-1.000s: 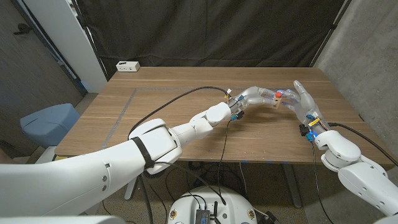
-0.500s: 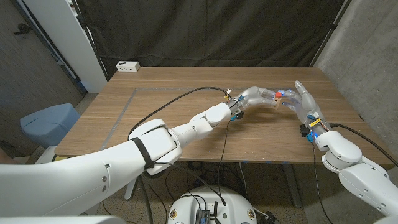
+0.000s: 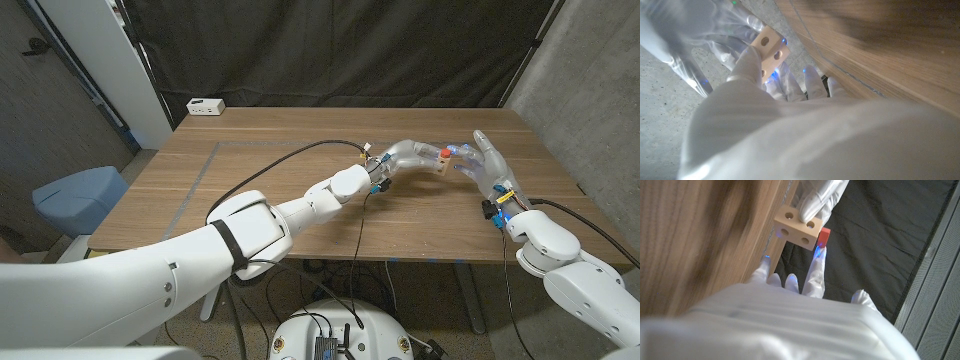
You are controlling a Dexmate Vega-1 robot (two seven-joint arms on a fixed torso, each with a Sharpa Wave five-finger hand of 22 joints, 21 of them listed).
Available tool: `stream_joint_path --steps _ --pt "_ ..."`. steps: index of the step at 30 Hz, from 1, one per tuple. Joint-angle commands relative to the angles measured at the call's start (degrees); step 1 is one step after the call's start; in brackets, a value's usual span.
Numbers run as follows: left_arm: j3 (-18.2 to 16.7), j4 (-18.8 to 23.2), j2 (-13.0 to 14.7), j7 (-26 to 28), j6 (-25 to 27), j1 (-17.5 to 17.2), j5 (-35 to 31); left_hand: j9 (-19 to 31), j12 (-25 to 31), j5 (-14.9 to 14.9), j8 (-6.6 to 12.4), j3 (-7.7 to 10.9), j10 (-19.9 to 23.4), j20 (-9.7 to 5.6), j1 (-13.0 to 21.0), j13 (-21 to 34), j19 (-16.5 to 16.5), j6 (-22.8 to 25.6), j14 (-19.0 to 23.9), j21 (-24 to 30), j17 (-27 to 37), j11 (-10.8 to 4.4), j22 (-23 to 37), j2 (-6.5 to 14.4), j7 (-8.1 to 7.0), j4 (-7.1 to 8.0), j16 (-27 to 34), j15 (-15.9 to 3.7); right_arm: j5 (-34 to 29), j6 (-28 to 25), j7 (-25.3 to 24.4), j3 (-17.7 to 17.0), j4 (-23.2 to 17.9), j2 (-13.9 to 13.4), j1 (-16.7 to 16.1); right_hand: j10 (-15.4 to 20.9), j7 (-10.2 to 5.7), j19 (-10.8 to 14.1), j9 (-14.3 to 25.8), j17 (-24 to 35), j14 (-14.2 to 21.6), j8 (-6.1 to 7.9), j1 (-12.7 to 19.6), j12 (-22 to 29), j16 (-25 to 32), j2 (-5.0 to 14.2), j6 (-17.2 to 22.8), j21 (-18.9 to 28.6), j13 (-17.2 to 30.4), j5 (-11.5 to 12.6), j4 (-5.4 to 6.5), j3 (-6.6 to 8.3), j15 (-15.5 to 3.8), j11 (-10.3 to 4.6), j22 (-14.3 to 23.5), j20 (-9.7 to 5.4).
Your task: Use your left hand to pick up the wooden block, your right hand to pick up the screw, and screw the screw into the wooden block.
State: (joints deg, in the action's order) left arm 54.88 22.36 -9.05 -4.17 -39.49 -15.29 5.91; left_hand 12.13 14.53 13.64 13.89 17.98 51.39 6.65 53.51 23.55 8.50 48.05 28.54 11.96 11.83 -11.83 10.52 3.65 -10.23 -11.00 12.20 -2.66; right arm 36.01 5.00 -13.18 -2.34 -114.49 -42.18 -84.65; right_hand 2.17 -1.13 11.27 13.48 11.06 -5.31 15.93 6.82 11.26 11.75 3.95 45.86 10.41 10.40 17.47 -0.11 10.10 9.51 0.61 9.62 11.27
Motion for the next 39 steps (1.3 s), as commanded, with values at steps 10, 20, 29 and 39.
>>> stream_joint_path --steps 10,20,29,39 --pt "0.2 -0.6 -0.1 -0.5 2.2 0.9 1.1 0.1 1.2 0.4 0.64 2.59 0.5 -0.37 -0.7 9.6 0.2 5.9 0.6 0.1 0.3 -0.14 0.1 2.1 2.12 2.28 0.1 -3.21 0.3 -1.6 -0.7 1.1 0.1 0.0 1.3 1.2 0.19 0.0 0.5 0.1 0.7 0.7 0.3 0.4 0.3 0.37 1.3 0.5 0.1 0.4 -0.31 0.16 0.06 -0.02 0.1 0.67" --pt "0.2 -0.7 -0.1 -0.9 2.3 1.0 1.5 0.1 1.2 0.4 0.62 2.6 0.4 -0.38 -0.6 9.6 0.2 5.9 0.5 0.1 0.3 -0.11 0.1 2.1 2.14 2.25 0.1 -3.28 0.5 -2.2 -1.1 1.3 -0.1 -0.3 1.4 1.8 0.47 0.1 0.6 0.2 1.0 1.23 0.3 0.4 0.3 0.4 2.4 0.5 0.1 0.5 -0.29 0.14 0.04 0.12 0.1 0.68" --pt "0.3 -0.7 -0.1 -0.8 2.3 1.0 1.5 0.1 1.3 0.4 0.68 2.58 0.5 -0.45 -0.6 9.7 0.2 6.0 0.5 0.1 0.3 -0.16 0.1 1.9 2.11 2.21 0.1 -3.28 0.5 -2.1 -1.5 1.0 -0.5 -0.3 0.8 2.4 0.59 0.2 0.8 0.2 1.4 1.68 0.3 0.4 0.4 0.42 3.3 0.5 0.1 0.5 -0.26 0.11 -0.1 0.23 0.1 0.68" --pt "0.4 -0.6 -0.1 -0.7 1.9 0.9 1.4 0.1 1.3 0.4 0.65 2.63 0.5 -0.43 -0.7 9.7 0.2 6.0 0.5 0.1 0.3 -0.1 0.1 2.0 2.19 2.29 0.1 -3.23 0.5 -1.6 -1.3 0.6 -0.8 -0.2 0.0 3.7 0.79 0.5 1.0 0.1 1.8 2.55 0.3 0.6 0.5 0.45 5.1 0.6 0.1 0.5 -0.25 0.09 -0.19 0.15 0.1 0.64"
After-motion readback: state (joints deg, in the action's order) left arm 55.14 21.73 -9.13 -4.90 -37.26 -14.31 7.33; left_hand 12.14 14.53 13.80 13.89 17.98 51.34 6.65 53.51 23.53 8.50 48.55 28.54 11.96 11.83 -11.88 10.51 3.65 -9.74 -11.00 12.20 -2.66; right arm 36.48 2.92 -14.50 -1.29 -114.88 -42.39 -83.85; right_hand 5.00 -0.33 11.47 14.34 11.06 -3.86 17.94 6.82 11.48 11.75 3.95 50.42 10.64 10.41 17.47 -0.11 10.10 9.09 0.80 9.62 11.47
